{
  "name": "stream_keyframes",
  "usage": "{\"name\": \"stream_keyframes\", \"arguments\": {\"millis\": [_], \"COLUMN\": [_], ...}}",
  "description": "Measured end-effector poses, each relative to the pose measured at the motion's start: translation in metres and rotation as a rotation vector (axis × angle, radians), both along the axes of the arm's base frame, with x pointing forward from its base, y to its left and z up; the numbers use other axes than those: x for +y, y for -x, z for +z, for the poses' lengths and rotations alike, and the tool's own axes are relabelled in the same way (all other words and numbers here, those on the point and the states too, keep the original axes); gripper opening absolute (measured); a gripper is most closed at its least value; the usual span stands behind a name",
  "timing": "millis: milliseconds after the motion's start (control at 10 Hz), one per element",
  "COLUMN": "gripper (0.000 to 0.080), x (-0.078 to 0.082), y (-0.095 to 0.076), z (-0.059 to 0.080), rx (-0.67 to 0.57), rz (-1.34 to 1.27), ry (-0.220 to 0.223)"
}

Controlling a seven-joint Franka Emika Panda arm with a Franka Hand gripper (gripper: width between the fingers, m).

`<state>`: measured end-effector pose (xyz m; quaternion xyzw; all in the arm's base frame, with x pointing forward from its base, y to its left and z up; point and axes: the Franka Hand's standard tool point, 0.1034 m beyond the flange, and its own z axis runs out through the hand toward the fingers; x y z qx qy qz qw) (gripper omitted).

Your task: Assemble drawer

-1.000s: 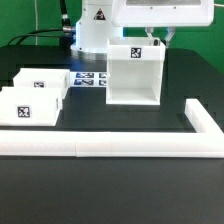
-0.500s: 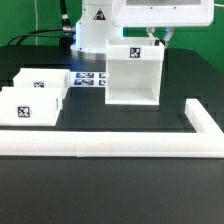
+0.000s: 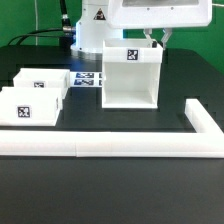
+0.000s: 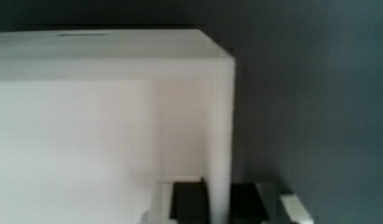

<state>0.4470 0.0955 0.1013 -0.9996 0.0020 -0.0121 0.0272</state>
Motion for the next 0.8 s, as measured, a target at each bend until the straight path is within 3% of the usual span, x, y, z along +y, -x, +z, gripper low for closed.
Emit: {"name": "stream_keyframes", "arguments": {"millis": [400, 800], "gripper": [0.0038, 0.0039], "x": [-0.005, 0.002], "y": [-0.072, -0.125], "z": [0.001, 0.001], "rx": [-0.063, -0.123], "rz": [-0.025, -0.081], "ry": [-0.024, -0.046]}}
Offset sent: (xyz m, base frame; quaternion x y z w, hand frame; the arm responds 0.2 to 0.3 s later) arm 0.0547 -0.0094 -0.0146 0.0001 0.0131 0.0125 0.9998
